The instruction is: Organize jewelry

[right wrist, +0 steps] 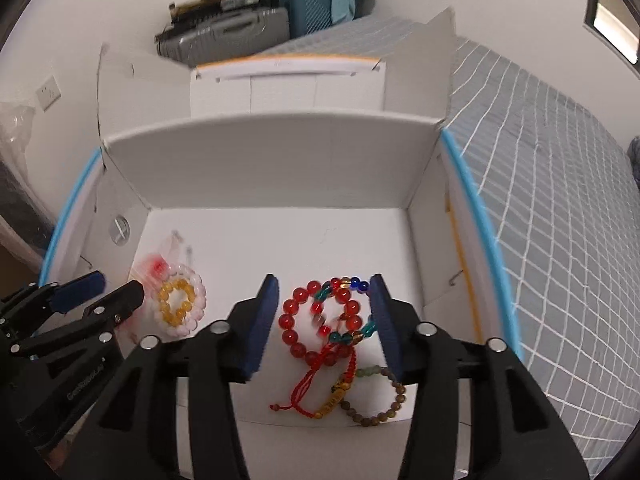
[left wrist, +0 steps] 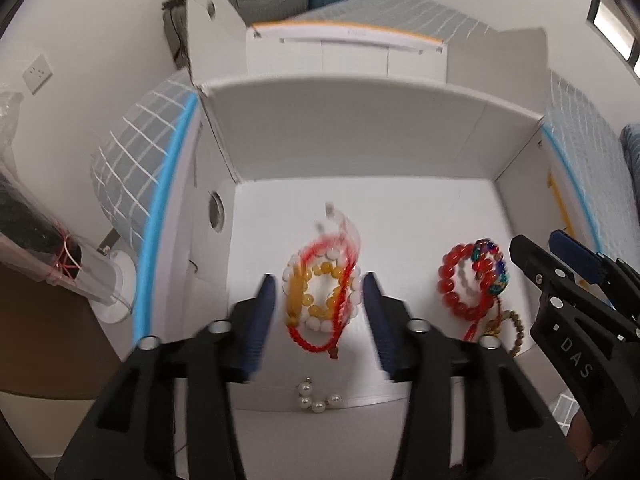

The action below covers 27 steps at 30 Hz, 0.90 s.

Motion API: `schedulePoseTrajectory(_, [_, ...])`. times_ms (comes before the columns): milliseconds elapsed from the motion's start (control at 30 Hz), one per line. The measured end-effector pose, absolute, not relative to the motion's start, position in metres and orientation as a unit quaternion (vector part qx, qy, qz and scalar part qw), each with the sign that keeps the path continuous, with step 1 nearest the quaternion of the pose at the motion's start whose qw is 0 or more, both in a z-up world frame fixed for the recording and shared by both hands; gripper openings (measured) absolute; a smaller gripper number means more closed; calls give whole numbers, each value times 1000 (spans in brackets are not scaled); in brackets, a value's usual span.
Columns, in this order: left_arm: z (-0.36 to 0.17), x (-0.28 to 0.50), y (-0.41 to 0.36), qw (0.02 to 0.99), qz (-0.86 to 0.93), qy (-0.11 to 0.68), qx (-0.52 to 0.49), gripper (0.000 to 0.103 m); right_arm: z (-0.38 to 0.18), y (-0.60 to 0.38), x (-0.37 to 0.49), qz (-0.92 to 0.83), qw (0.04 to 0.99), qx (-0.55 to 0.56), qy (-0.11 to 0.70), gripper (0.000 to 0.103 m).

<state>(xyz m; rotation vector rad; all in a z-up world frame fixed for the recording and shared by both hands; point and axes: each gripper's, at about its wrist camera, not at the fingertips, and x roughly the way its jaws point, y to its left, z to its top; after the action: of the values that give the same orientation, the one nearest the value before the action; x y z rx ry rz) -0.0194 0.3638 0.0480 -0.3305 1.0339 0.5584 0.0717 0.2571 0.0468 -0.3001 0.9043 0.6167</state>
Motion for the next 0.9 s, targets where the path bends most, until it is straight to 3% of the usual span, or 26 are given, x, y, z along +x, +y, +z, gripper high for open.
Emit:
schedulePoseTrajectory(133, [70,-36,352,837,267,455,-145,60,67,238,64,290,860,-130,399,66])
schedulePoseTrajectory(567, [98,-119,310,885,288,337,-145,96,90,164,7,279,903,-100,312,95])
schedulePoseTrajectory(900, [78,-133,297,889,283,337,-128,97,78,147,-31,274,910,-116,289,95])
